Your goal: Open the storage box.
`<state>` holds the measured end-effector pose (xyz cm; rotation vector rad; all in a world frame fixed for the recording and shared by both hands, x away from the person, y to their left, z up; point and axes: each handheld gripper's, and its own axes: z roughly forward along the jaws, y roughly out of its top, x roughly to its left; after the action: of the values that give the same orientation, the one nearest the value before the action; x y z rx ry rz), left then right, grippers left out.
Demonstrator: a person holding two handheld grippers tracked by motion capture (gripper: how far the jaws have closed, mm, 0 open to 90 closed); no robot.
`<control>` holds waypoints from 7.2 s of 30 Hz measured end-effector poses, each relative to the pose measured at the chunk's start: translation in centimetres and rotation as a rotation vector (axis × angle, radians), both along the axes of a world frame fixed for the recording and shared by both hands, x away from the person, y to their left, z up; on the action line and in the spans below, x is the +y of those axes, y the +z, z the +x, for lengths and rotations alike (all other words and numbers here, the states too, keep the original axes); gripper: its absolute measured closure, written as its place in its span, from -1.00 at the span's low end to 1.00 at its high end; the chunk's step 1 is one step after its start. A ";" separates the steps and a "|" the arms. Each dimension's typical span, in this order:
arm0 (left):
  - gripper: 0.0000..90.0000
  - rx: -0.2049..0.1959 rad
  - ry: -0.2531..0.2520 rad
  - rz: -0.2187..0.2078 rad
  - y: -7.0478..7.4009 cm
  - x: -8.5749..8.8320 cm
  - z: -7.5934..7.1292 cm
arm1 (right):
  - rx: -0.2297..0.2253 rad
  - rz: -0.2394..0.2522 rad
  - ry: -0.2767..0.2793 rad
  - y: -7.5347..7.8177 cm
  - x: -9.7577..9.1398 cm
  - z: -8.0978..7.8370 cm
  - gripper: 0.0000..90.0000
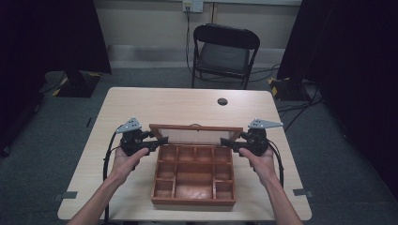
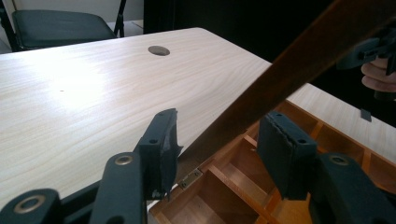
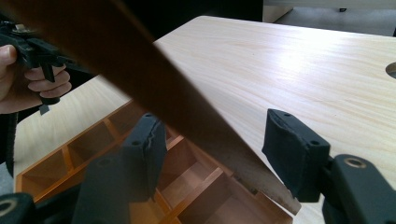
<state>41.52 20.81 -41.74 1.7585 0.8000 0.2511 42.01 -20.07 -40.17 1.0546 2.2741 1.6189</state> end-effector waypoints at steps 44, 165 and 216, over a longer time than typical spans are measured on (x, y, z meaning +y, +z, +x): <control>0.22 0.046 0.019 0.058 -1.6 -0.5 3.1 | 0.006 -0.015 -0.053 -2.0 1.3 3.0 -0.03; -0.28 0.334 0.032 0.019 -7.0 0.0 8.0 | 0.240 -0.105 -0.233 -7.7 2.0 8.2 -0.63; -0.45 0.218 0.068 0.128 -3.4 2.4 1.8 | 0.145 -0.123 -0.285 -3.9 -2.7 1.0 -0.66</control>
<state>43.34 23.23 -45.10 1.9025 1.0212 0.1600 42.98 -22.81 -44.02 1.4279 2.1538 1.3135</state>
